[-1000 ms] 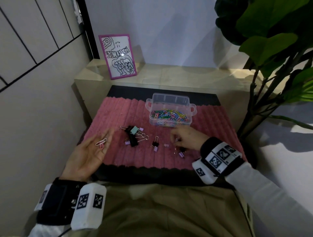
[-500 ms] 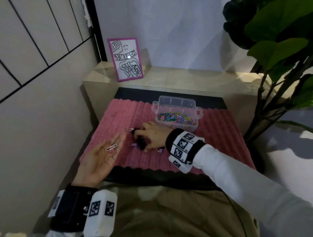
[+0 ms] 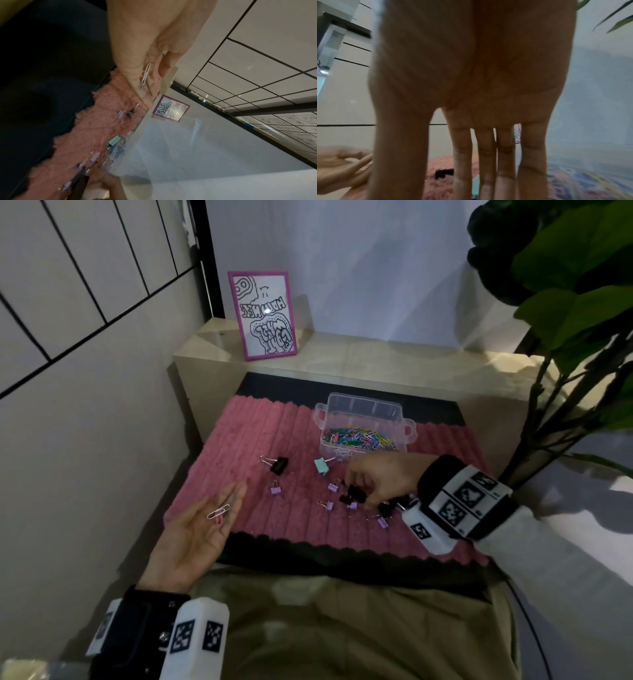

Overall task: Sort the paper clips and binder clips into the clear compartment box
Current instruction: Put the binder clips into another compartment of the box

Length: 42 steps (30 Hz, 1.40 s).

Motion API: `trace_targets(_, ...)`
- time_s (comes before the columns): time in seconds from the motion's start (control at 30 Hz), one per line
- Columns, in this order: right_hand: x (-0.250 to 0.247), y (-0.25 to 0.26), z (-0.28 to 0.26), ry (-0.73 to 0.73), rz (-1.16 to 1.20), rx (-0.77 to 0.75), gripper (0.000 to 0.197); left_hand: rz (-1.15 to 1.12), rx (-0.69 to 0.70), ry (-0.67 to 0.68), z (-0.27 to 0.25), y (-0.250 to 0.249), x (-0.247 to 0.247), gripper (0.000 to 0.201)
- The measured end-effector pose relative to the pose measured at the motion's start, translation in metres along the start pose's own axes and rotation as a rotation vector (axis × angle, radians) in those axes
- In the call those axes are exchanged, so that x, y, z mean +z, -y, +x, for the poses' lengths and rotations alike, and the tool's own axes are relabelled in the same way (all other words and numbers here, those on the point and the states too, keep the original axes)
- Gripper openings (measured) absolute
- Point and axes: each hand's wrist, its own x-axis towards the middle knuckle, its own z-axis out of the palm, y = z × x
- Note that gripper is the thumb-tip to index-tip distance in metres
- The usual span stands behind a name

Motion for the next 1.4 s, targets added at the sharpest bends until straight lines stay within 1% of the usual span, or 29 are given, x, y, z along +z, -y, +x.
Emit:
trace_targets(0.03, 0.000, 0.004, 0.003, 0.022, -0.031, 0.006, 0.044, 0.001, 0.000, -0.010, -0.001, 0.001, 0.002, 0.060)
trace_targets(0.07, -0.002, 0.011, 0.008, 0.002, -0.031, -0.006, 0.044, -0.001, -0.003, -0.013, -0.002, 0.003, 0.005, 0.059)
trace_targets(0.17, -0.011, 0.036, 0.036, -0.182, -0.016, -0.085, 0.043, 0.015, -0.022, 0.013, -0.004, 0.007, 0.012, 0.062)
trace_targets(0.2, -0.013, 0.044, 0.049, -0.201, -0.037, -0.106, 0.046, 0.007, -0.022, 0.022, -0.003, 0.007, 0.012, 0.059)
trace_targets(0.27, -0.011, 0.058, 0.074, -0.155, -0.083, -0.121, 0.057, -0.032, -0.059, 0.024, -0.002, 0.005, 0.016, 0.045)
trace_targets(0.33, -0.004, 0.067, 0.091, -0.082, -0.148, -0.102, 0.069, -0.024, -0.090, 0.069, -0.003, 0.004, 0.010, 0.045)
trace_targets(0.4, 0.005, 0.071, 0.099, -0.105, -0.197, -0.112, 0.066, 0.027, -0.099, 0.064, -0.005, -0.002, 0.006, 0.046)
trace_targets(0.43, 0.009, 0.072, 0.100, -0.127, -0.205, -0.134, 0.059, 0.017, -0.095, 0.054, -0.004, -0.003, 0.005, 0.048)
trace_targets(0.47, 0.014, 0.073, 0.100, -0.143, -0.206, -0.164, 0.051, 0.000, -0.079, 0.025, -0.004, -0.004, 0.005, 0.054)
trace_targets(0.5, 0.017, 0.073, 0.099, -0.151, -0.194, -0.192, 0.042, -0.029, -0.048, 0.024, -0.005, -0.004, 0.005, 0.061)
trace_targets(0.53, 0.018, 0.073, 0.096, -0.154, -0.166, -0.217, 0.034, -0.050, -0.038, 0.039, -0.004, -0.004, 0.004, 0.064)
trace_targets(0.6, 0.013, 0.071, 0.087, -0.137, -0.099, -0.230, 0.025, -0.079, -0.056, 0.050, -0.001, -0.002, 0.007, 0.047)
trace_targets(0.63, 0.009, 0.068, 0.081, -0.130, -0.083, -0.224, 0.024, -0.053, -0.040, -0.007, 0.001, -0.001, 0.008, 0.042)
trace_targets(0.67, 0.004, 0.065, 0.073, -0.133, -0.073, -0.217, 0.023, -0.044, -0.049, -0.035, 0.002, 0.000, 0.009, 0.043)
trace_targets(0.73, -0.003, 0.056, 0.056, -0.159, -0.038, -0.210, 0.020, -0.038, -0.069, 0.006, 0.004, 0.005, 0.014, 0.042)
trace_targets(0.8, -0.005, 0.045, 0.037, -0.171, 0.019, -0.193, 0.020, -0.009, -0.062, 0.038, 0.008, 0.012, 0.020, 0.051)
trace_targets(0.87, -0.002, 0.033, 0.020, -0.168, 0.050, -0.143, 0.026, 0.071, -0.078, 0.049, 0.013, 0.018, 0.030, 0.056)
trace_targets(0.97, 0.009, 0.012, 0.001, -0.228, 0.049, -0.058, 0.031, 0.136, -0.128, 0.067, 0.024, 0.022, 0.047, 0.062)
trace_targets(1.03, 0.017, -0.002, -0.011, -0.278, 0.017, 0.001, 0.032, 0.177, -0.175, 0.049, 0.035, 0.023, 0.064, 0.055)
trace_targets(1.07, 0.022, -0.010, -0.017, -0.303, 0.013, 0.026, 0.033, 0.227, -0.214, 0.061, 0.039, 0.023, 0.076, 0.045)
trace_targets(1.1, 0.025, -0.017, -0.024, -0.327, 0.026, 0.043, 0.033, 0.344, -0.241, 0.048, 0.048, 0.023, 0.089, 0.029)
trace_targets(1.13, 0.028, -0.024, -0.031, -0.351, 0.052, 0.053, 0.033, 0.517, -0.260, 0.038, 0.056, 0.023, 0.104, 0.009)
trace_targets(1.17, 0.030, -0.031, -0.036, -0.372, 0.085, 0.063, 0.033, 0.746, -0.260, 0.055, 0.066, 0.021, 0.116, 0.012)
trace_targets(1.2, 0.030, -0.037, -0.042, -0.382, 0.110, 0.080, 0.034, 1.004, -0.264, 0.081, 0.078, 0.019, 0.129, 0.024)
trace_targets(1.23, 0.030, -0.043, -0.048, -0.384, 0.125, 0.105, 0.034, 1.270, -0.249, 0.141, 0.088, 0.018, 0.144, 0.028)
trace_targets(1.3, 0.030, -0.052, -0.057, -0.391, 0.140, 0.151, 0.032, 1.826, -0.158, 0.248, 0.111, 0.019, 0.171, 0.029)
trace_targets(1.33, 0.032, -0.055, -0.061, -0.397, 0.152, 0.163, 0.030, 2.066, -0.092, 0.248, 0.125, 0.021, 0.181, 0.029)
trace_targets(1.37, 0.034, -0.057, -0.064, -0.405, 0.163, 0.172, 0.028, 2.227, -0.042, 0.225, 0.138, 0.023, 0.189, 0.030)
trace_targets(1.4, 0.036, -0.058, -0.067, -0.409, 0.169, 0.184, 0.026, 2.320, -0.017, 0.216, 0.151, 0.026, 0.193, 0.029)
